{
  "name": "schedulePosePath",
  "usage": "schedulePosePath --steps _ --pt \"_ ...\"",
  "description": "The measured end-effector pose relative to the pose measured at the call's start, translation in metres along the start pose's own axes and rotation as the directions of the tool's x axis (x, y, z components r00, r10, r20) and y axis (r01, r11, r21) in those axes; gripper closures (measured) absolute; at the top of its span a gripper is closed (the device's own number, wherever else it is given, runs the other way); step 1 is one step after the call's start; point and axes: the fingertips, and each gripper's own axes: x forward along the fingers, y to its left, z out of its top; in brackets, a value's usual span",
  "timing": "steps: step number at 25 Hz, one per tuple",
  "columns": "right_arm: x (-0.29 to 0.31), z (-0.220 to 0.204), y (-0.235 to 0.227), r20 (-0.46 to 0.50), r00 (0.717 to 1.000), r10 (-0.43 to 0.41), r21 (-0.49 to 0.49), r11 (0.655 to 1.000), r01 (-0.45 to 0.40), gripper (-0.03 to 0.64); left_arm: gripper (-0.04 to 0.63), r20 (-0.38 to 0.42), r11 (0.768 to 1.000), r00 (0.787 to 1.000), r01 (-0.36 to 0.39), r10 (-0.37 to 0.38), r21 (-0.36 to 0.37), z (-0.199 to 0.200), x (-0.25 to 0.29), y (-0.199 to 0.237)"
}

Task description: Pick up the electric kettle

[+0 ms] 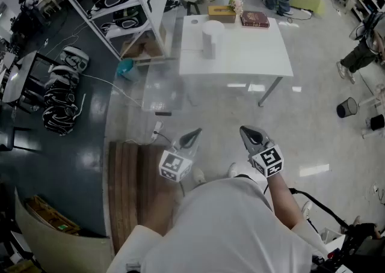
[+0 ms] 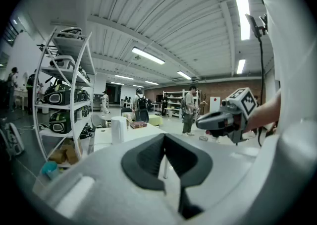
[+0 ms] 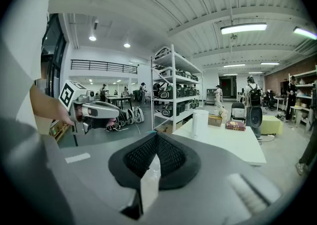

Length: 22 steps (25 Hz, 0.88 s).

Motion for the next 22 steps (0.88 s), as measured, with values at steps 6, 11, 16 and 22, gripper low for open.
schedulePosePath --steps 6,11,16,22 --pt "0.001 0.002 -0.003 -0.012 1.000 0.004 -0.003 1.000 -0.004 0.618 0.594 0.000 1.000 1.000 0.000 0.000 0.003 0.002 0.002 0.000" --pt "0.002 0.002 -0.006 -0.008 1.000 0.013 -0.010 1.000 -0.013 0.618 0.594 0.001 1.000 1.000 -0.006 0.006 0.000 0.002 0.006 -0.001" --pt "0.004 0.003 -0.009 -0.009 1.000 0.025 -0.007 1.000 -0.025 0.617 0.594 -0.007 1.000 1.000 -0.007 0.007 0.001 0.001 0.010 -0.001" --pt "-0.003 0.000 -0.011 -0.010 0.999 0.035 -0.008 0.999 -0.035 0.614 0.594 -0.011 1.000 1.000 -0.006 0.006 -0.002 0.000 0.013 -0.010"
